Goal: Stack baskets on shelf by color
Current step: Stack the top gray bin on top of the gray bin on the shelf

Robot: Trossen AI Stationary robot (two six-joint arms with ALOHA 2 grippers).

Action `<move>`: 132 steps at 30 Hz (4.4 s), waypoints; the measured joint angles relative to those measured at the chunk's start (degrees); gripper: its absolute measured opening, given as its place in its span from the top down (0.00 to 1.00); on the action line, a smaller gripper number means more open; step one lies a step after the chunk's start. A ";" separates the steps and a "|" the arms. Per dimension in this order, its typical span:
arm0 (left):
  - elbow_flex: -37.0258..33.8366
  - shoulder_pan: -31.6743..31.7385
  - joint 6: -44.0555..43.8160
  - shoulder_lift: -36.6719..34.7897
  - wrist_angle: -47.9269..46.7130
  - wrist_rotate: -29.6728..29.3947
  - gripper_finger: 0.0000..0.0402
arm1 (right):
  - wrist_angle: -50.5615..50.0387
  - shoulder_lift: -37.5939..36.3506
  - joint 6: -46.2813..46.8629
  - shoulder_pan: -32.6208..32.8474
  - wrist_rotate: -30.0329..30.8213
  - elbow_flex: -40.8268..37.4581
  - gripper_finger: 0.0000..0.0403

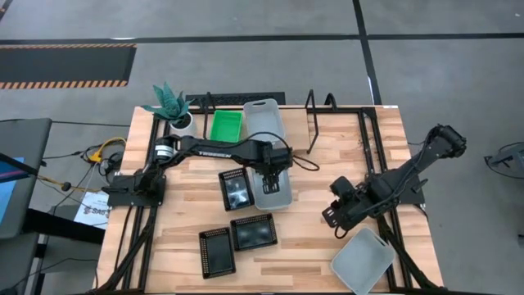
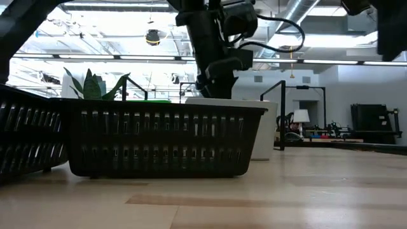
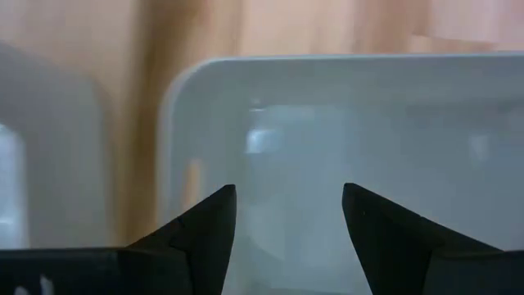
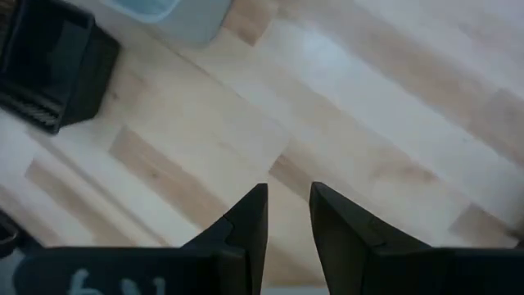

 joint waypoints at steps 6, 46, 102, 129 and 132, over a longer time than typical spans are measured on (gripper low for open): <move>0.00 -0.58 -2.38 0.04 4.29 14.13 0.47 | 0.10 -0.12 0.90 0.16 -1.08 0.00 0.71; 0.15 -7.17 -16.41 4.98 26.51 34.88 0.47 | 9.01 -0.28 2.97 0.21 -1.10 0.02 0.71; -21.11 5.05 -12.24 -21.47 14.98 6.15 0.47 | 4.16 -16.91 -27.68 1.08 16.85 9.27 0.71; -23.26 0.13 -10.62 -11.04 18.62 6.53 0.72 | 3.76 -14.20 -26.53 1.63 15.51 9.20 0.71; -23.43 0.13 -10.44 -11.04 18.58 6.82 0.83 | 3.75 -14.18 -26.14 1.63 15.48 9.20 0.71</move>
